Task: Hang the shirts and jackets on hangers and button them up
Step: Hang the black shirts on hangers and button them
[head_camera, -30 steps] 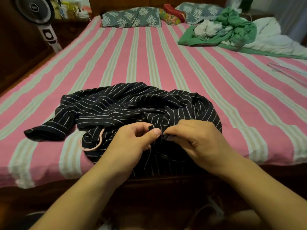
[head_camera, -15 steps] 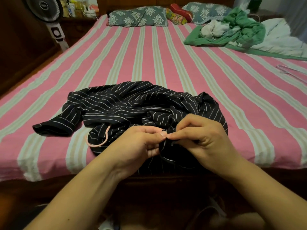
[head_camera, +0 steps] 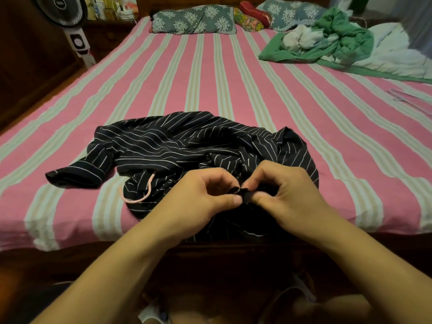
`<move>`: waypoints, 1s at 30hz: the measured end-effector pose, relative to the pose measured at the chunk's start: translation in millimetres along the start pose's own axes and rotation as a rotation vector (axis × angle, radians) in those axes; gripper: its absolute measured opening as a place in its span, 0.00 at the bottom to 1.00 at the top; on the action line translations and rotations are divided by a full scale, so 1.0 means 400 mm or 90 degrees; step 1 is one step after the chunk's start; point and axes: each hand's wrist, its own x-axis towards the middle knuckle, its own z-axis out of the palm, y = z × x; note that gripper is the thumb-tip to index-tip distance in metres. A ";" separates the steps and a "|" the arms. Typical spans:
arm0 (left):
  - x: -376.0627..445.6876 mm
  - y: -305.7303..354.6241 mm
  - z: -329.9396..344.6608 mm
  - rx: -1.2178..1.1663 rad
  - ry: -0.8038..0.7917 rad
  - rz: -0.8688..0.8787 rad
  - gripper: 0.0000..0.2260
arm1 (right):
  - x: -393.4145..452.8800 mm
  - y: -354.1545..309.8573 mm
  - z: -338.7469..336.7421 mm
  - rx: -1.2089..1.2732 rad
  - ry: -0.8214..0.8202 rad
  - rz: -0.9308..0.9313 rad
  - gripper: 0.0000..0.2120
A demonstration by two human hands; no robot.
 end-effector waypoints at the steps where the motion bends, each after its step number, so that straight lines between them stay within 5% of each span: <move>1: 0.001 -0.001 0.004 0.052 0.023 0.033 0.06 | 0.000 0.001 0.000 -0.001 0.004 0.006 0.13; 7: -0.010 -0.025 0.029 0.373 0.204 0.377 0.02 | 0.003 -0.002 0.002 -0.066 0.032 -0.047 0.15; 10: -0.014 -0.043 0.035 0.507 0.240 0.456 0.05 | 0.001 0.004 0.006 -0.105 0.038 -0.093 0.16; 30: -0.012 -0.068 0.057 0.527 0.373 0.573 0.06 | -0.017 -0.010 0.073 0.033 0.168 -0.113 0.18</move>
